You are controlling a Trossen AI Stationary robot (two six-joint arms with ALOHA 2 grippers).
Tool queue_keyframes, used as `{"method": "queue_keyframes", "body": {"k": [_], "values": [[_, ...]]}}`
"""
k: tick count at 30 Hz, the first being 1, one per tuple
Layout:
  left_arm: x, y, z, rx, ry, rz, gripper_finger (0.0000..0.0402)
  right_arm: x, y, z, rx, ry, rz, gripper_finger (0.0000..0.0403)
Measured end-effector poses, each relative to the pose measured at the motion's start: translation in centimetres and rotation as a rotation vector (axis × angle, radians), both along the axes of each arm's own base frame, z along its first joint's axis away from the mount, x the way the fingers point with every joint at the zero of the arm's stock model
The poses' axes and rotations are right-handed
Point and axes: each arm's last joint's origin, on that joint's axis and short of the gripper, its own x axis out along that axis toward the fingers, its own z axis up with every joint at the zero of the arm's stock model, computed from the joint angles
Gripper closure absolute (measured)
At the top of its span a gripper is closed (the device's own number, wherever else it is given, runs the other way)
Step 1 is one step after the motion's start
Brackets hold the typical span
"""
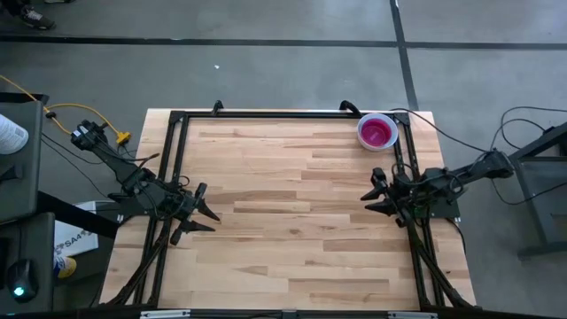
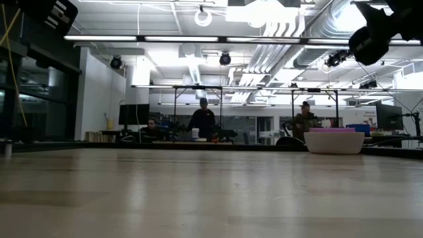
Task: Nest bowls inside each other
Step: Return to Home Position
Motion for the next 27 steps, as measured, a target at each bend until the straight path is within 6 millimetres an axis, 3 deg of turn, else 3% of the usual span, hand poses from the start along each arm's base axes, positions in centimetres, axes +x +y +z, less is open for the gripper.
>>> {"method": "queue_keyframes", "body": {"k": [18, 27], "values": [[0.0, 0.0, 0.0, 0.000, 0.000, -0.001, 0.0252, 0.1, 0.0, -1.7, 0.045, -0.028, 0.007, 0.0282], [0.0, 0.0, 0.0, -0.003, -0.003, 0.000, 0.0252, 0.1, 0.3, -2.6, -0.007, 0.050, 0.079, 0.0282]]}}
